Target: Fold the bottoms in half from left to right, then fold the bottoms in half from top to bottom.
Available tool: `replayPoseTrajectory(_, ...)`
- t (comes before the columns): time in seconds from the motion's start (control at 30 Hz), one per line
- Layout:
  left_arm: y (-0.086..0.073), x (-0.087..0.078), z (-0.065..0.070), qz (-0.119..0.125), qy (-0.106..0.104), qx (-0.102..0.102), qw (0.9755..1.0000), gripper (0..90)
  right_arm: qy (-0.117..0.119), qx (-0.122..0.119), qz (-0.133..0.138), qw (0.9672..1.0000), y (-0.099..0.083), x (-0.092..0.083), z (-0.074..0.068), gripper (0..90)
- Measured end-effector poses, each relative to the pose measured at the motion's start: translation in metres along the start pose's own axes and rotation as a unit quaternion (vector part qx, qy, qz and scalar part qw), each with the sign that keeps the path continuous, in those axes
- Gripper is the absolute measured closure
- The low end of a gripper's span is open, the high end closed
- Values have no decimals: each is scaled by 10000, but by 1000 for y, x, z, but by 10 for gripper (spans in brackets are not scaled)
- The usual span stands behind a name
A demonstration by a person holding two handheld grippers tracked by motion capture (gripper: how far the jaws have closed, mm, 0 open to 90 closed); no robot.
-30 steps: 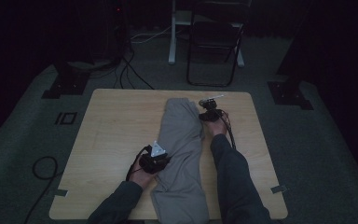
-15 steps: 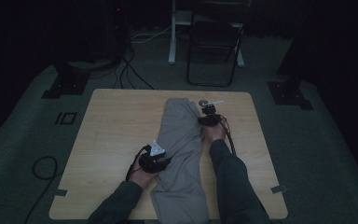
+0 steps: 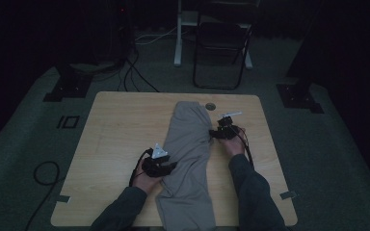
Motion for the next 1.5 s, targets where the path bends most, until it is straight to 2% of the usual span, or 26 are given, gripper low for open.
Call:
replayPoseTrajectory(0.03, 0, 0, 0, -1, -3, -6, 10000, 544, -7, -15, 41, 10000, -9, -7, -3, 463)
replayPoseTrajectory(0.17, 0, 0, 0, -1, -6, -16, 10000, 535, -24, 56, 32, 10000, -25, -14, -7, 439)
replayPoseTrajectory(0.3, 0, 0, -1, -1, 0, -9, 10000, 530, -15, 110, 75, 9999, -32, -19, -12, 429)
replayPoseTrajectory(0.43, 0, 0, 0, 7, 23, 46, 10000, 510, -38, 81, 163, 9998, -31, -23, -17, 416)
replayPoseTrajectory(0.5, 0, 0, 0, 22, 0, 31, 10000, 503, 48, 125, 379, 9992, -24, -29, -25, 416)
replayPoseTrajectory(0.53, 0, 0, 0, 22, 0, 31, 10000, 501, 48, 125, 379, 9992, -24, -29, -25, 416)
replayPoseTrajectory(0.6, 3, -2, -3, 147, -27, -94, 9998, 499, 152, 14, 525, 9985, -17, -32, -37, 446)
replayPoseTrajectory(0.67, 7, -3, -7, 254, -40, -218, 9994, 499, 186, -92, 540, 9983, -15, -32, -45, 449)
replayPoseTrajectory(0.73, 12, -4, -12, 365, 54, -253, 9990, 499, 255, -132, 533, 9982, -14, -30, -52, 448)
replayPoseTrajectory(0.87, 26, 0, -27, 454, 338, -286, 9980, 499, 184, -205, 431, 9987, -14, -22, -55, 442)
replayPoseTrajectory(0.93, 32, 6, -35, 414, 456, -333, 9975, 518, 171, -163, 422, 9988, -13, -16, -55, 448)
replayPoseTrajectory(1.0, 34, 13, -42, 328, 600, -357, 9970, 556, 137, -209, 381, 9990, -13, -10, -55, 485)
replayPoseTrajectory(1.07, 35, 19, -44, 238, 653, -399, 9968, 590, 75, -284, 318, 9991, -15, -6, -56, 523)
replayPoseTrajectory(1.2, 35, 24, -41, 118, 814, -172, 9965, 648, 6, -425, 265, 9987, -18, -5, -58, 564)
replayPoseTrajectory(1.33, 31, 20, -38, 107, 774, -185, 9968, 702, 32, -438, 256, 9987, -23, -9, -61, 601)
replayPoseTrajectory(1.5, 15, 7, -30, 81, 676, -164, 9975, 731, 169, -519, 286, 9981, -36, -20, -66, 612)
Point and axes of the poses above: each handheld gripper's, and its own axes: x roughly forward along the jaws, y roughly out of its top, z roughly to its right, the point moved 8 cm from there along x, roughly forward along the jaws, and after that the axes turned 14 degrees about -x, right-handed, at the moved point
